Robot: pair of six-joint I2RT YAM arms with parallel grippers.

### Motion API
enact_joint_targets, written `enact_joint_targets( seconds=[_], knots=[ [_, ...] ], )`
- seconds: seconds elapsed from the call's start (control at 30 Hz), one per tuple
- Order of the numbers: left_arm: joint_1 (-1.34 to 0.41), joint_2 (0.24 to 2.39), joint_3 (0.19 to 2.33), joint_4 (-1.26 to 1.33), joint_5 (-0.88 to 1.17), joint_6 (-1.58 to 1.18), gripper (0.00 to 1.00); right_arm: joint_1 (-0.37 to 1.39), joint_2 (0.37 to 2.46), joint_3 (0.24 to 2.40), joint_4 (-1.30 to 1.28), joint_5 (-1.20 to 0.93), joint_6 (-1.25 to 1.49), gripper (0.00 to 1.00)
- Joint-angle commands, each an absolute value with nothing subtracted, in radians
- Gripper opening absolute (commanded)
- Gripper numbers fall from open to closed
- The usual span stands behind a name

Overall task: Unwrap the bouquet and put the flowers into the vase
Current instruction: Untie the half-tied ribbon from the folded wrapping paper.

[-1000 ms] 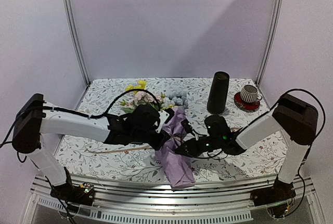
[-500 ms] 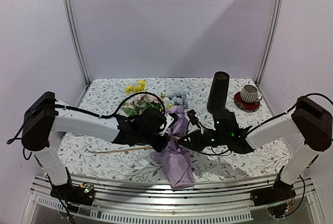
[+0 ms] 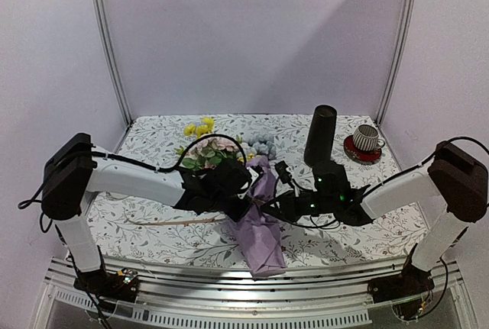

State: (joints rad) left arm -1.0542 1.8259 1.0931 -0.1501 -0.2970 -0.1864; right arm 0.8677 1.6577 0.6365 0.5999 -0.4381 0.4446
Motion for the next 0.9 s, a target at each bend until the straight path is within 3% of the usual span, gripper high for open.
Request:
enact_joint_targets(
  seconds=[0.0, 0.37, 0.87],
  knots=[
    [-1.064, 1.856, 1.117, -0.184, -0.321, -0.17, 0.24, 0.866, 1.674, 0.635, 0.624, -0.425, 0.439, 0.27],
    [-1.073, 1.827, 1.131, -0.226, -0.394, -0.21, 0.01, 0.867, 1.667, 0.634, 0.62, -0.41, 0.441, 0.27],
    [-1.086, 1.628, 0.984, -0.186, -0.424, -0.326, 0.0, 0.868, 1.717, 0.812, 0.398, -0.336, 0.334, 0.31]
  ],
)
